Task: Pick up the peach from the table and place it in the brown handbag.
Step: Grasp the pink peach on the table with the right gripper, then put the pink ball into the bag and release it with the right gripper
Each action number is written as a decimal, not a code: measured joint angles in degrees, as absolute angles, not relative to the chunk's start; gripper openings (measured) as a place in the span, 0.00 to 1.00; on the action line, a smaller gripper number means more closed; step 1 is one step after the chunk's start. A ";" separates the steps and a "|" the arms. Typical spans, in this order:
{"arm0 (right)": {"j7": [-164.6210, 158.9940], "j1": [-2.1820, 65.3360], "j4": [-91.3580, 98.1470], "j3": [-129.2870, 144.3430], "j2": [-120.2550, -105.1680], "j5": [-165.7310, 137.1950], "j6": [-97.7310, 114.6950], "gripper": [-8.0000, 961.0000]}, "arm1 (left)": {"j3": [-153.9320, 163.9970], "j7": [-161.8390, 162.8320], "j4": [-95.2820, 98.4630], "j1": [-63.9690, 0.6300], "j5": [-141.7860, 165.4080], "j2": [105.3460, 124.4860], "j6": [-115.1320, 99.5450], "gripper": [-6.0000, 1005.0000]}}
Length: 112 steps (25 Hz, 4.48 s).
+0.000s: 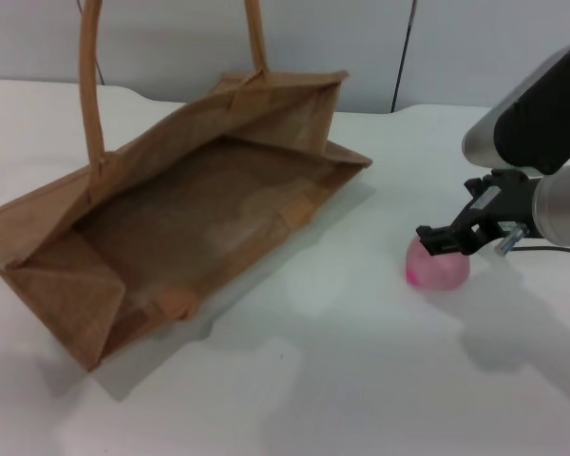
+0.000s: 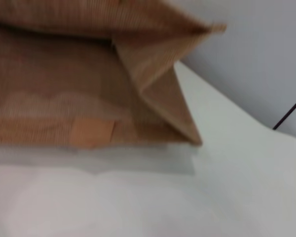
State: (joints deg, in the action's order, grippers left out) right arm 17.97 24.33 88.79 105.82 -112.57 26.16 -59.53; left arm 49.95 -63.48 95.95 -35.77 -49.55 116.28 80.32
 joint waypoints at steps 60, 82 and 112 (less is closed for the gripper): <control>23.21 36.05 66.54 104.07 -115.66 28.39 -61.10 0.90 | 49.22 -62.22 97.54 -36.40 -48.69 116.63 82.44 0.13; 23.07 38.73 65.40 103.35 -115.77 30.61 -61.11 0.72 | 49.29 -62.22 98.34 -36.47 -49.26 116.75 82.44 0.13; 23.28 40.29 76.81 109.51 -115.84 38.16 -54.88 0.58 | 50.20 -62.16 99.15 -37.28 -53.08 116.81 82.40 0.13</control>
